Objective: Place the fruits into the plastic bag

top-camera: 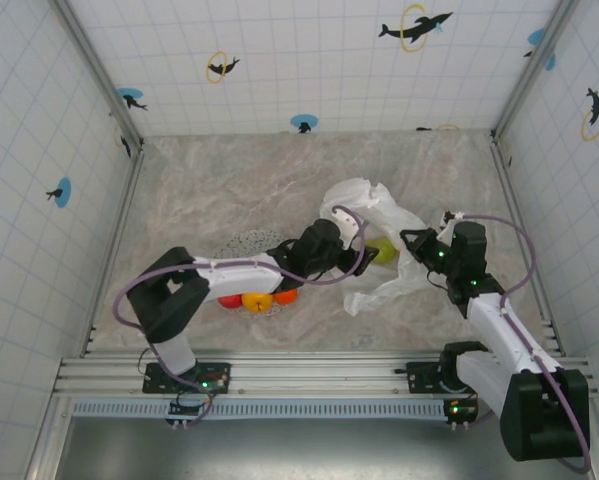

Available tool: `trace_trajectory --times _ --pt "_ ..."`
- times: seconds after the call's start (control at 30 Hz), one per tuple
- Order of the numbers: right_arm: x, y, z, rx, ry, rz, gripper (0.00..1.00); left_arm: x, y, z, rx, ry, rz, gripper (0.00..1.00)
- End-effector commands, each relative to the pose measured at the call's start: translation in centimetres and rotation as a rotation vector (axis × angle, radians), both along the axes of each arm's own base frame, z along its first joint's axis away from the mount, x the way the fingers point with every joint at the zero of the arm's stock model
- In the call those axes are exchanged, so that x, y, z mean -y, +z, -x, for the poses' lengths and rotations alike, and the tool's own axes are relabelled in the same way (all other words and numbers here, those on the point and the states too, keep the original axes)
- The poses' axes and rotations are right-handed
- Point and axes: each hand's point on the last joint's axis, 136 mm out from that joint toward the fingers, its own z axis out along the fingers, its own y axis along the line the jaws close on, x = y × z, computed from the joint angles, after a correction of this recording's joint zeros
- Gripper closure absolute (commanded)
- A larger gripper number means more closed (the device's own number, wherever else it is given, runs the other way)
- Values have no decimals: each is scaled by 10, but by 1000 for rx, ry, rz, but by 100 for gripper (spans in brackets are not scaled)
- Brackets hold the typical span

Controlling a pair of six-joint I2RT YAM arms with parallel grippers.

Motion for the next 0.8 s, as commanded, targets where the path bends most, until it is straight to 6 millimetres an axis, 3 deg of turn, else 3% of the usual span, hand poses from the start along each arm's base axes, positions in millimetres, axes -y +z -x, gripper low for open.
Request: trace_trajectory --times 0.0,0.2,0.5,0.63,0.77 --pt "5 8 -5 31 0 61 100 -16 0 29 -111 -79 6 24" --pt "4 9 -6 34 7 70 100 -41 8 57 -152 -136 27 23" --pt "6 9 -10 44 -5 92 100 -93 21 68 -169 -100 6 20" --pt "4 11 -11 50 10 98 100 -123 24 56 -128 -1 -27 20" --pt "0 14 -9 70 35 125 100 -164 25 24 -120 219 -44 17"
